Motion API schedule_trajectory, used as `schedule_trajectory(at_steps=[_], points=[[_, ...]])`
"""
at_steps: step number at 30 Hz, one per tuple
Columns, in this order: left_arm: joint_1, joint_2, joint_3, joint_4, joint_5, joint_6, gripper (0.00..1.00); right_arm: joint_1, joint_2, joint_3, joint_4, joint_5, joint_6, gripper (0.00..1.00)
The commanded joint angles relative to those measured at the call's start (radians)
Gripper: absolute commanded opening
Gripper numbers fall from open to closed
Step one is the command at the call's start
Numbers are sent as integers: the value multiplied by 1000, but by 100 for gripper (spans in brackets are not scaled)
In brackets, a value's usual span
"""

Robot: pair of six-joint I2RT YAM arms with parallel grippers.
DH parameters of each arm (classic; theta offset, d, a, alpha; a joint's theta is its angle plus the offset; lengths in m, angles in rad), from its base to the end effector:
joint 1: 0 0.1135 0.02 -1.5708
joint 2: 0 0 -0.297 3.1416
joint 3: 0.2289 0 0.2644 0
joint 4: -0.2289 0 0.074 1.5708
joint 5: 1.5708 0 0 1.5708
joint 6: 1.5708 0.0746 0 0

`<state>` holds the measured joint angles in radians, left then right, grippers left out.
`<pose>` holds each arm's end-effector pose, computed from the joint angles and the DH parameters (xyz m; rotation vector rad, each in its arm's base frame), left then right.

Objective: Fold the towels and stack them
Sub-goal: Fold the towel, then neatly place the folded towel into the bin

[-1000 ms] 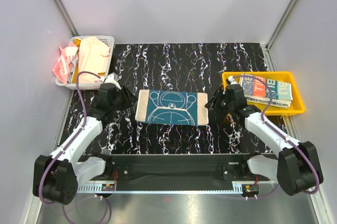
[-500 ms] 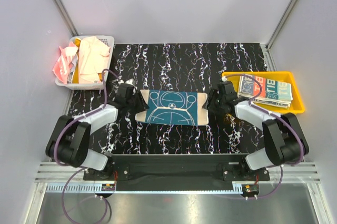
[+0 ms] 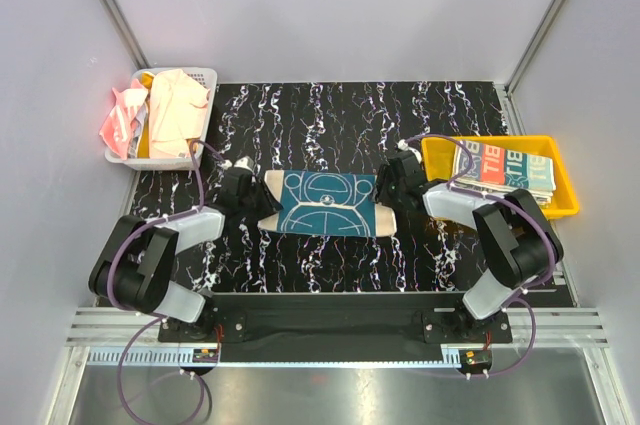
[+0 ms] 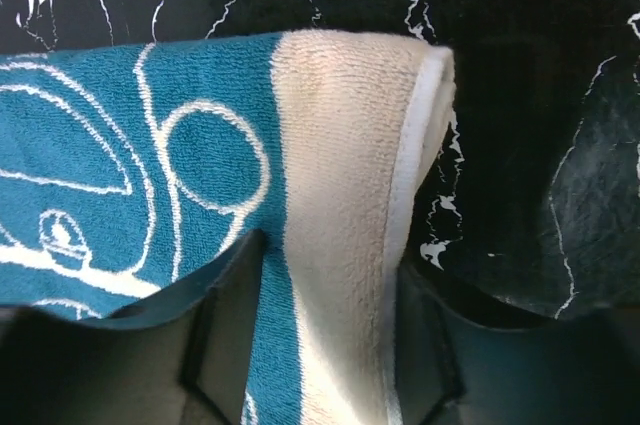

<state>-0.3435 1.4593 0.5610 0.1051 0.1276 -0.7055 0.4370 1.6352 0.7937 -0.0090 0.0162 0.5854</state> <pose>0.2775 -0.1093 0.1391 -0.3785 2.4254 -0.6391 0.3207 0.1485 0.1462 0.1907 2.4631 0.4377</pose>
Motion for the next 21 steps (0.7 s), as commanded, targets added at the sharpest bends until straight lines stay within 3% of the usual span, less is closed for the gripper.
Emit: schedule_trajectory(at_steps=[1,6,9,14,21], points=[[-2,-17,-44,-5,-17,-11,35,40,41,-1,-97,114,28,53],[-3,-66,-53,-15,12,-29,33,55,14,1,-198,186,36,14],[-9,-132,-24,-74,41,-28,33,60,-47,19,-267,214,33,3],[-35,-313,80,-232,63,14,34,75,-110,203,-491,269,-50,0],[-48,-436,241,-442,147,93,36,62,-158,406,-745,542,-209,0]])
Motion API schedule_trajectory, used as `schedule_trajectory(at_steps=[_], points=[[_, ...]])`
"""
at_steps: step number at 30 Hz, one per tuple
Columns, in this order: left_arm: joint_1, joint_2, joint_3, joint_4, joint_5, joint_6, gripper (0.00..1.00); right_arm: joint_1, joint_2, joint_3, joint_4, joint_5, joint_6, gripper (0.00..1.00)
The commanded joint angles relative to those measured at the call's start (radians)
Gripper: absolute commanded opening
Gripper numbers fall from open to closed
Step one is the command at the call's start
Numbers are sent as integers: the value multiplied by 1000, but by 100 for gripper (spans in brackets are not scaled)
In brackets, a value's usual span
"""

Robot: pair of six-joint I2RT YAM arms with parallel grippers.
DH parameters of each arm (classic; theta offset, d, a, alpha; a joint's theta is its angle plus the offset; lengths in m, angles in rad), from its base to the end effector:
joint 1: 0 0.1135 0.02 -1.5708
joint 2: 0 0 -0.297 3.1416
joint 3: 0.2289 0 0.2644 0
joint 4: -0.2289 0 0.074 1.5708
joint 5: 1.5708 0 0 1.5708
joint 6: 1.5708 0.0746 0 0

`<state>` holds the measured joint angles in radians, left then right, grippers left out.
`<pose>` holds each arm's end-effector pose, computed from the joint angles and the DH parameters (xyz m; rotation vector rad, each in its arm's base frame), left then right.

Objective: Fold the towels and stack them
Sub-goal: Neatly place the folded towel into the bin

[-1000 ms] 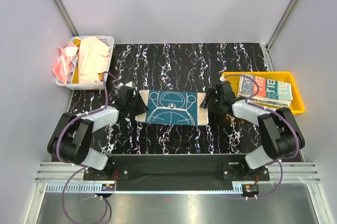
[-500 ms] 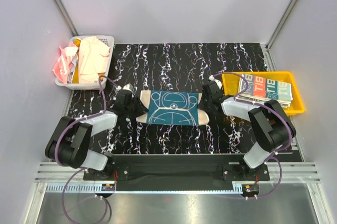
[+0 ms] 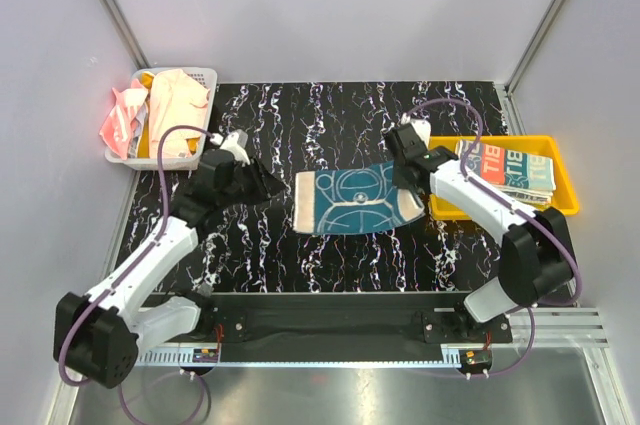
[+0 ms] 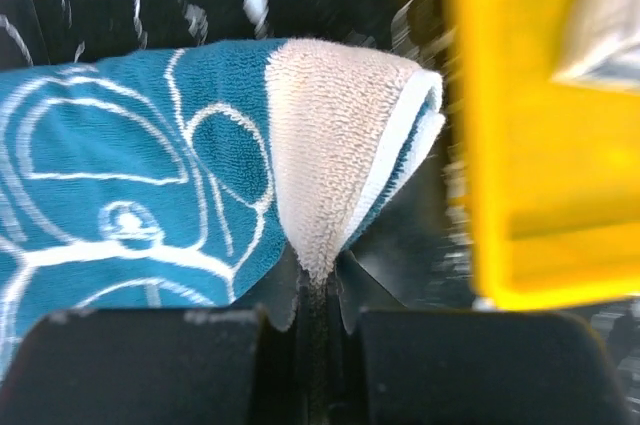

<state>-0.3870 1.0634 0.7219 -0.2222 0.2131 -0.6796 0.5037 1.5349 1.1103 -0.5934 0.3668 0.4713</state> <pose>0.2372 -0.1137 0.2649 -0.1959 2.2342 -0.8333 0.3143 0.1427 0.2367 0.0906 2.4889 -0.0771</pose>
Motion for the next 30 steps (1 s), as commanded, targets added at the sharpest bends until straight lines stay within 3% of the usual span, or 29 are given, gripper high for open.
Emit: schedule_trajectory(at_steps=[1,12,19,30], points=[[-4,-48,114,-135,63,102,36,-13,-61,106,-170,207,-133,0],[-3,-45,157,-304,106,327,37,-330,-87,229,-129,222,-383,0],[-4,-51,142,-309,115,336,37,-528,-23,327,-97,262,-511,0],[27,-13,119,-289,150,324,37,-697,110,434,-46,250,-569,0]])
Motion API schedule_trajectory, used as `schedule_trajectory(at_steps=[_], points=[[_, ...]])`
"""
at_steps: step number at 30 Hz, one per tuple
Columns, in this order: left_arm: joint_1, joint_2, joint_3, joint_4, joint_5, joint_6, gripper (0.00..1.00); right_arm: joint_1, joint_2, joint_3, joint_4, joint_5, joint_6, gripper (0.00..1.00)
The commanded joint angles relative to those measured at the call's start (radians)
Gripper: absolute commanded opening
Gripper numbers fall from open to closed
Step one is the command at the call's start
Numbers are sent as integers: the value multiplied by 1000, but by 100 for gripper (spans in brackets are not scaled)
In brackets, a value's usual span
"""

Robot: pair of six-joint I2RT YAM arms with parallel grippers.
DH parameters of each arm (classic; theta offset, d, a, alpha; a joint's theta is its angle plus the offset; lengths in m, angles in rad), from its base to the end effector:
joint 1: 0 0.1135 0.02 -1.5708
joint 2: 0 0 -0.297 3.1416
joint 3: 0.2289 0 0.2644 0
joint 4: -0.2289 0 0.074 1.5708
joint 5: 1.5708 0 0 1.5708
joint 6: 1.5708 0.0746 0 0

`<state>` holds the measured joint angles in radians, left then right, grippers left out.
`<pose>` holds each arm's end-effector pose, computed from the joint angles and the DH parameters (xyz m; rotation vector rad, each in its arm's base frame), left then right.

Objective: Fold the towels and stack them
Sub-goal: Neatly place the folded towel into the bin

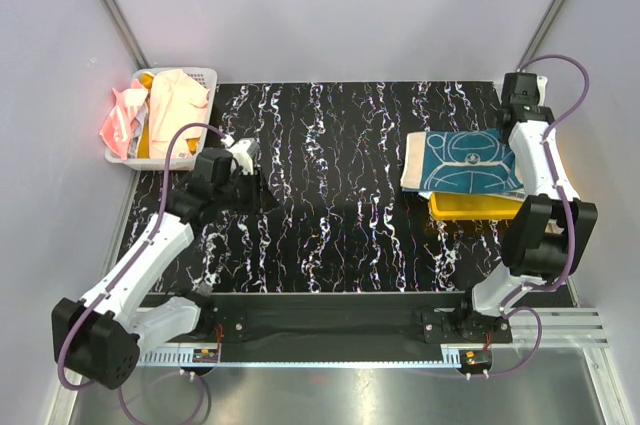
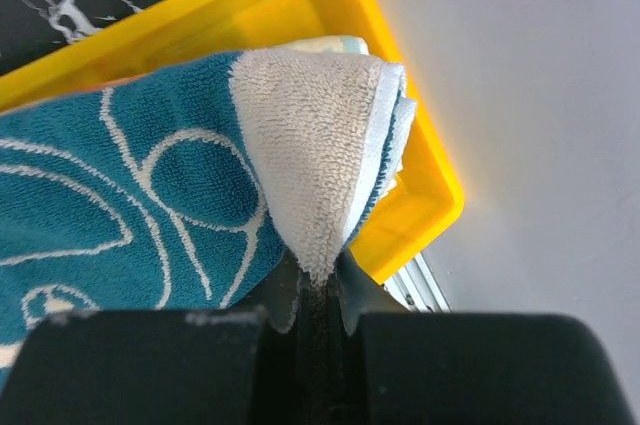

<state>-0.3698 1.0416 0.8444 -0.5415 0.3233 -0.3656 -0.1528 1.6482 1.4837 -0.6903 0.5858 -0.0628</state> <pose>0.2165 -0.1093 0.2808 0.1760 2.3732 -0.7382 0.3853 -0.1011 0.3239 0.3745 2.3606 -0.8077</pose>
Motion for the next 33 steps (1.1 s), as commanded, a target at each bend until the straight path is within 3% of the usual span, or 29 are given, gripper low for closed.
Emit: schedule_trajectory(at_steps=[1,13,15,17,18,21,24,28,33], points=[[9,15,-5,29,37,10,37,-50,-5,62,52,25,-35,0],[11,40,-2,34,43,11,37,-140,36,96,51,-44,-6,3],[14,49,-4,35,51,11,37,-148,61,107,29,-15,23,31],[17,51,-4,34,51,13,37,-157,67,110,15,-21,46,68],[19,51,-4,35,48,13,37,-159,67,113,9,-21,66,78],[25,49,-4,35,40,16,38,-160,55,138,-24,-53,127,95],[35,51,-4,35,40,17,39,-160,41,187,-73,-119,190,100],[60,41,2,43,25,17,40,-127,-22,178,-80,-329,296,100],[81,47,47,40,-99,-10,41,37,-145,47,37,-327,363,100]])
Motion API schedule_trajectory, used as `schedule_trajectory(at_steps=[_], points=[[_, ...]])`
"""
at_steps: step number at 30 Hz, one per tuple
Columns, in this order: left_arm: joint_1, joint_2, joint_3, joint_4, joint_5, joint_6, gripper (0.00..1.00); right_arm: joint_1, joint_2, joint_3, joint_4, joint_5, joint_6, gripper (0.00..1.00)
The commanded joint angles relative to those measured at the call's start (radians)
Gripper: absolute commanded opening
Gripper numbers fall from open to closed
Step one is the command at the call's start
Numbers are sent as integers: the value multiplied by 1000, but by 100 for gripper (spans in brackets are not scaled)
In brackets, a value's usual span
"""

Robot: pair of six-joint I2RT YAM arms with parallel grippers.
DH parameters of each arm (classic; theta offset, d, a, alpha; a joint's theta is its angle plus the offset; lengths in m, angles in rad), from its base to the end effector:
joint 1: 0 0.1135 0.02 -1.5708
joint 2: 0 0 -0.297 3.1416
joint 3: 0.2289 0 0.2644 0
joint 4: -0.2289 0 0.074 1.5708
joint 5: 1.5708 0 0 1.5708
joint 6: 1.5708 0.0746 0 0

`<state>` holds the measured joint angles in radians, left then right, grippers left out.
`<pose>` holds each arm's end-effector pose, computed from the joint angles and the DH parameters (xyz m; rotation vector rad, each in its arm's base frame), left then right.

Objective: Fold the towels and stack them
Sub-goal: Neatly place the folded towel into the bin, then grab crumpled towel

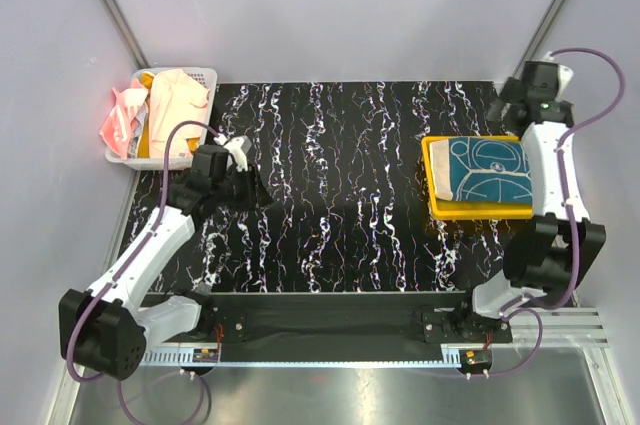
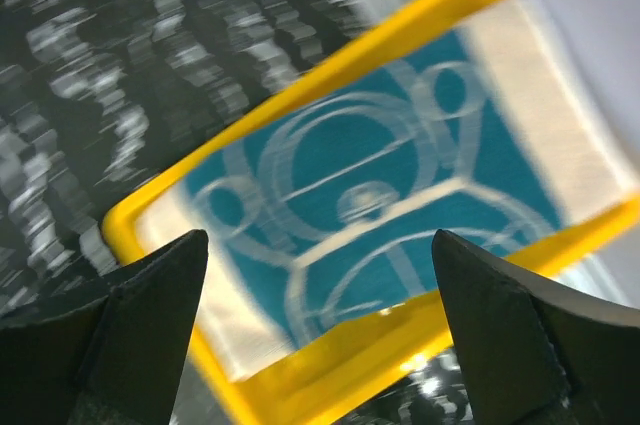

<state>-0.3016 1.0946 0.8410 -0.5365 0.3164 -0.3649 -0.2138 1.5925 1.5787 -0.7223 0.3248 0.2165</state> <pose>0.2320 -0.0965 0.2680 0.0820 2.4190 -0.6892 0.3780 -0.1064 0.3697 0.6492 2.1940 -0.3725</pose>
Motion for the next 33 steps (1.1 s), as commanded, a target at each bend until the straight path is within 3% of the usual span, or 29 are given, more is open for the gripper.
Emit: schedule_trajectory(at_steps=[1,6,12,20,25,33], points=[[16,1,70,30,-132,-31,41,163,-100,-95,83,-63,95,100],[56,89,180,61,-530,-265,45,325,-158,-250,251,-174,139,100],[152,298,406,158,-851,-358,54,464,-161,-350,331,-256,153,100],[300,726,668,237,-840,-393,57,550,-171,-473,428,-354,202,100],[371,876,754,302,-815,-394,58,567,-158,-496,468,-397,227,100],[438,1080,918,222,-795,-373,58,585,-147,-490,469,-394,221,100]])
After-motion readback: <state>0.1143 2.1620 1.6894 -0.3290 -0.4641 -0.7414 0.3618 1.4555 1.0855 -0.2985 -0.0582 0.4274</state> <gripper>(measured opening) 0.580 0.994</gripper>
